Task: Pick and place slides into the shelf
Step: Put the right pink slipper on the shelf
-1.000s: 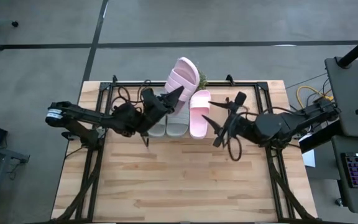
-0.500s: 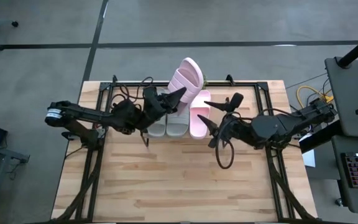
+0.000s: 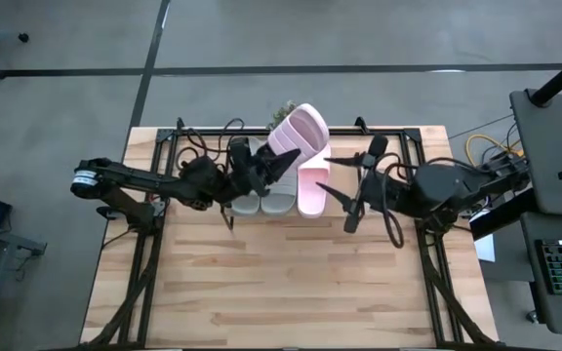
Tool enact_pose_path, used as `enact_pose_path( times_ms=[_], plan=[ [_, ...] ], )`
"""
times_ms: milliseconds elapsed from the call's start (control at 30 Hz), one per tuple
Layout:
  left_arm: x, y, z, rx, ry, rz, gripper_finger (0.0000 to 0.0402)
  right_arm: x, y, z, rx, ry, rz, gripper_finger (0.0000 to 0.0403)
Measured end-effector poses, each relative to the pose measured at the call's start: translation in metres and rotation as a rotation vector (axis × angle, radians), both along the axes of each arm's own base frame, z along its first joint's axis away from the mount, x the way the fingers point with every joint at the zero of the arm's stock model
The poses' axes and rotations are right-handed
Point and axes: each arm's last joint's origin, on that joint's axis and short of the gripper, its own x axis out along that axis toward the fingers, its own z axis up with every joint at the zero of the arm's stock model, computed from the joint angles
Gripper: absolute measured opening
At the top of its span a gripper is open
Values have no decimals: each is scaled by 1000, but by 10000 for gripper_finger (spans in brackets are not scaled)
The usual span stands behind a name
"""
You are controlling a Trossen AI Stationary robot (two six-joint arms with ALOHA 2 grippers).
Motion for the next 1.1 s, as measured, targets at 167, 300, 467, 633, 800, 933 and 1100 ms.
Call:
enact_pose_path(
  times_ms=[167, 300, 467, 633, 800, 933, 1100],
  plan=[
    [0, 0, 0, 83, 26, 33, 0, 1, -1, 2, 43, 21, 15, 219],
    [1, -1, 0, 206, 75, 83, 0, 0, -3, 8, 48, 6, 10, 219],
    [1, -2, 0, 355, 115, 125, 0, 3, -6, 7, 68, 33, -2, 219],
    [1, -3, 0, 439, 131, 146, 0, 5, -11, 3, 86, 66, -27, 219],
    [2, -4, 1, 490, 148, 172, 0, 11, -16, -2, 84, 80, -52, 219],
    [1, -5, 5, 538, 151, 196, 0, 19, -23, -8, 91, 105, -86, 219],
    [2, -7, 3, 562, 170, 201, 0, 27, -28, -12, 85, 115, -121, 219]
  ],
)
